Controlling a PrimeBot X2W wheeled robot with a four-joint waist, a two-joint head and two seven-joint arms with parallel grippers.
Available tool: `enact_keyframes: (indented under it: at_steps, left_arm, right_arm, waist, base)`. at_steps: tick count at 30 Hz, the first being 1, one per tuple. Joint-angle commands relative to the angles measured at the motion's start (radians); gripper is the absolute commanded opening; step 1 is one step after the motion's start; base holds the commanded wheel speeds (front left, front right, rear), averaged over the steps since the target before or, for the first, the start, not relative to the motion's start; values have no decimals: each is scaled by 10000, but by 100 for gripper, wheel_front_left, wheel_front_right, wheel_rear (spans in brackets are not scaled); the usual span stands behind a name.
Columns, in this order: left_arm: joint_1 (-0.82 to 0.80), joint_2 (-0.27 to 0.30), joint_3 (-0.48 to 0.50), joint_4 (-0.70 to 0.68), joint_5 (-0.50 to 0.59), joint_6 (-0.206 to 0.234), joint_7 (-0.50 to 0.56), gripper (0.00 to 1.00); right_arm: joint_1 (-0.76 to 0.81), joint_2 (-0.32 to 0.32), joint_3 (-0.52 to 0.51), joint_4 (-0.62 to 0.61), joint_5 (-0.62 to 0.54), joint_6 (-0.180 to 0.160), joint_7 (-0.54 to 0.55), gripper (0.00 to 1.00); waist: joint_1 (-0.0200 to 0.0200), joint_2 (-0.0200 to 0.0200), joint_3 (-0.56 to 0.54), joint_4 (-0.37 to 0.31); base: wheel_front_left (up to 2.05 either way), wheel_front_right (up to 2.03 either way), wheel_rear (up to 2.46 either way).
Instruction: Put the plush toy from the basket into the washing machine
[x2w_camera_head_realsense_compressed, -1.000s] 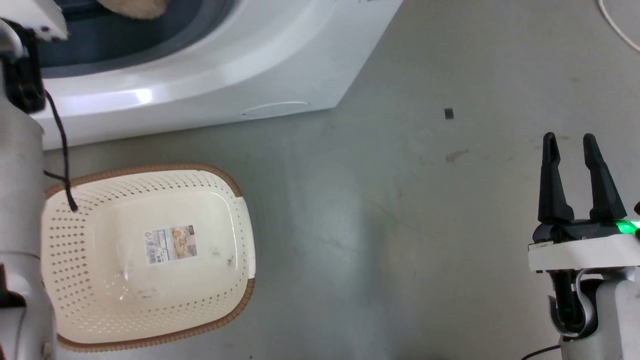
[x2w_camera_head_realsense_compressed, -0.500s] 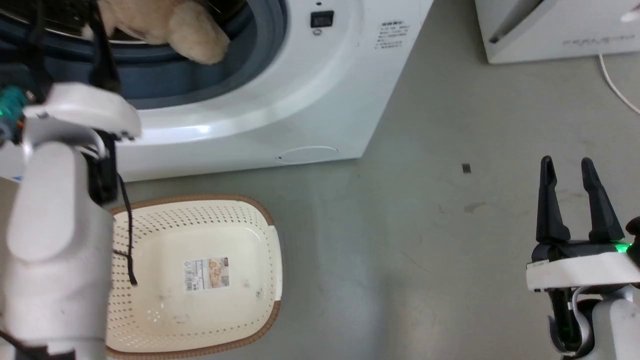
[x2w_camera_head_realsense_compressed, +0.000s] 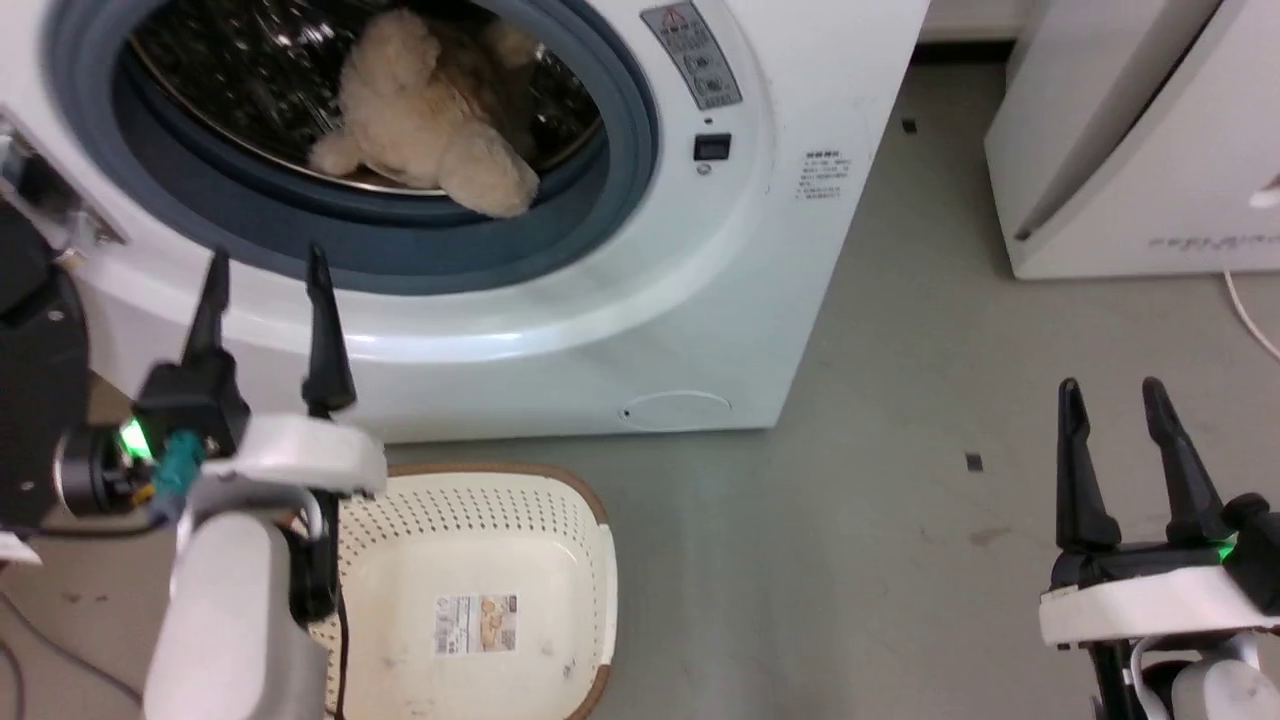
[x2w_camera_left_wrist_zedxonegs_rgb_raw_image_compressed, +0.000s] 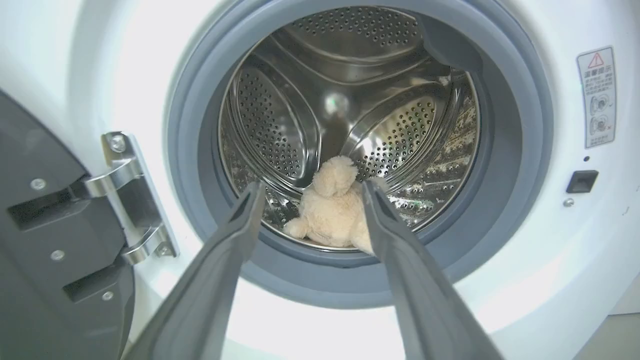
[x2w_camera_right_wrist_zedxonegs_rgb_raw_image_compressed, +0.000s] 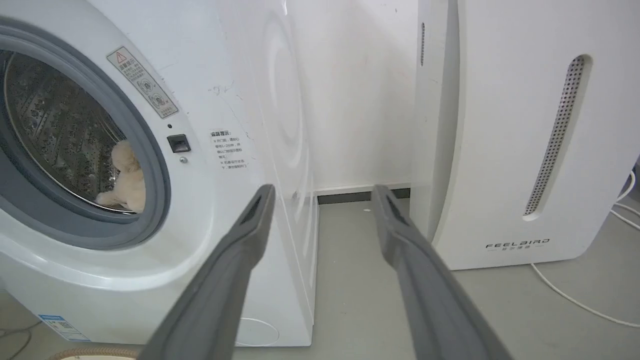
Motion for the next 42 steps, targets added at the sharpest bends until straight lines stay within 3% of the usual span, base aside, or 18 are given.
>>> enact_keyframes:
  at_steps: [1, 16, 27, 28, 42]
  left_arm:
    - [400, -95, 24, -170, 92, -46, -11, 100]
    - [3406, -679, 46, -1080, 202, -416, -11, 100]
    - [4144, -787, 100, -1212, 288, -556, -11, 100]
    - [4040, -775, 74, -1177, 232, -527, 4, 0]
    - [4069, -788, 11, -1309, 258, -523, 216, 0]
  right_arm:
    - [225, -6, 26, -105, -132, -7, -46, 100]
    - [1512, -6, -105, -555, -342, -7, -46, 100]
    - [1991, -6, -122, -518, -384, -7, -46, 100]
    - [1871, 0, -114, -506, -318, 0, 2, 0]
    - [1808, -1, -19, -515, -435, 1, 217, 0]
  waist:
    - [1, 0, -431, 222]
    - [1, 0, -1899, 667]
    - [1, 0, -2201, 781]
    - [1, 0, -2218, 785]
    - [1, 0, -2235, 757]
  base:
    - [0, 0, 0]
    - [0, 0, 0]
    - [0, 0, 0]
    - [0, 0, 0]
    - [0, 0, 0]
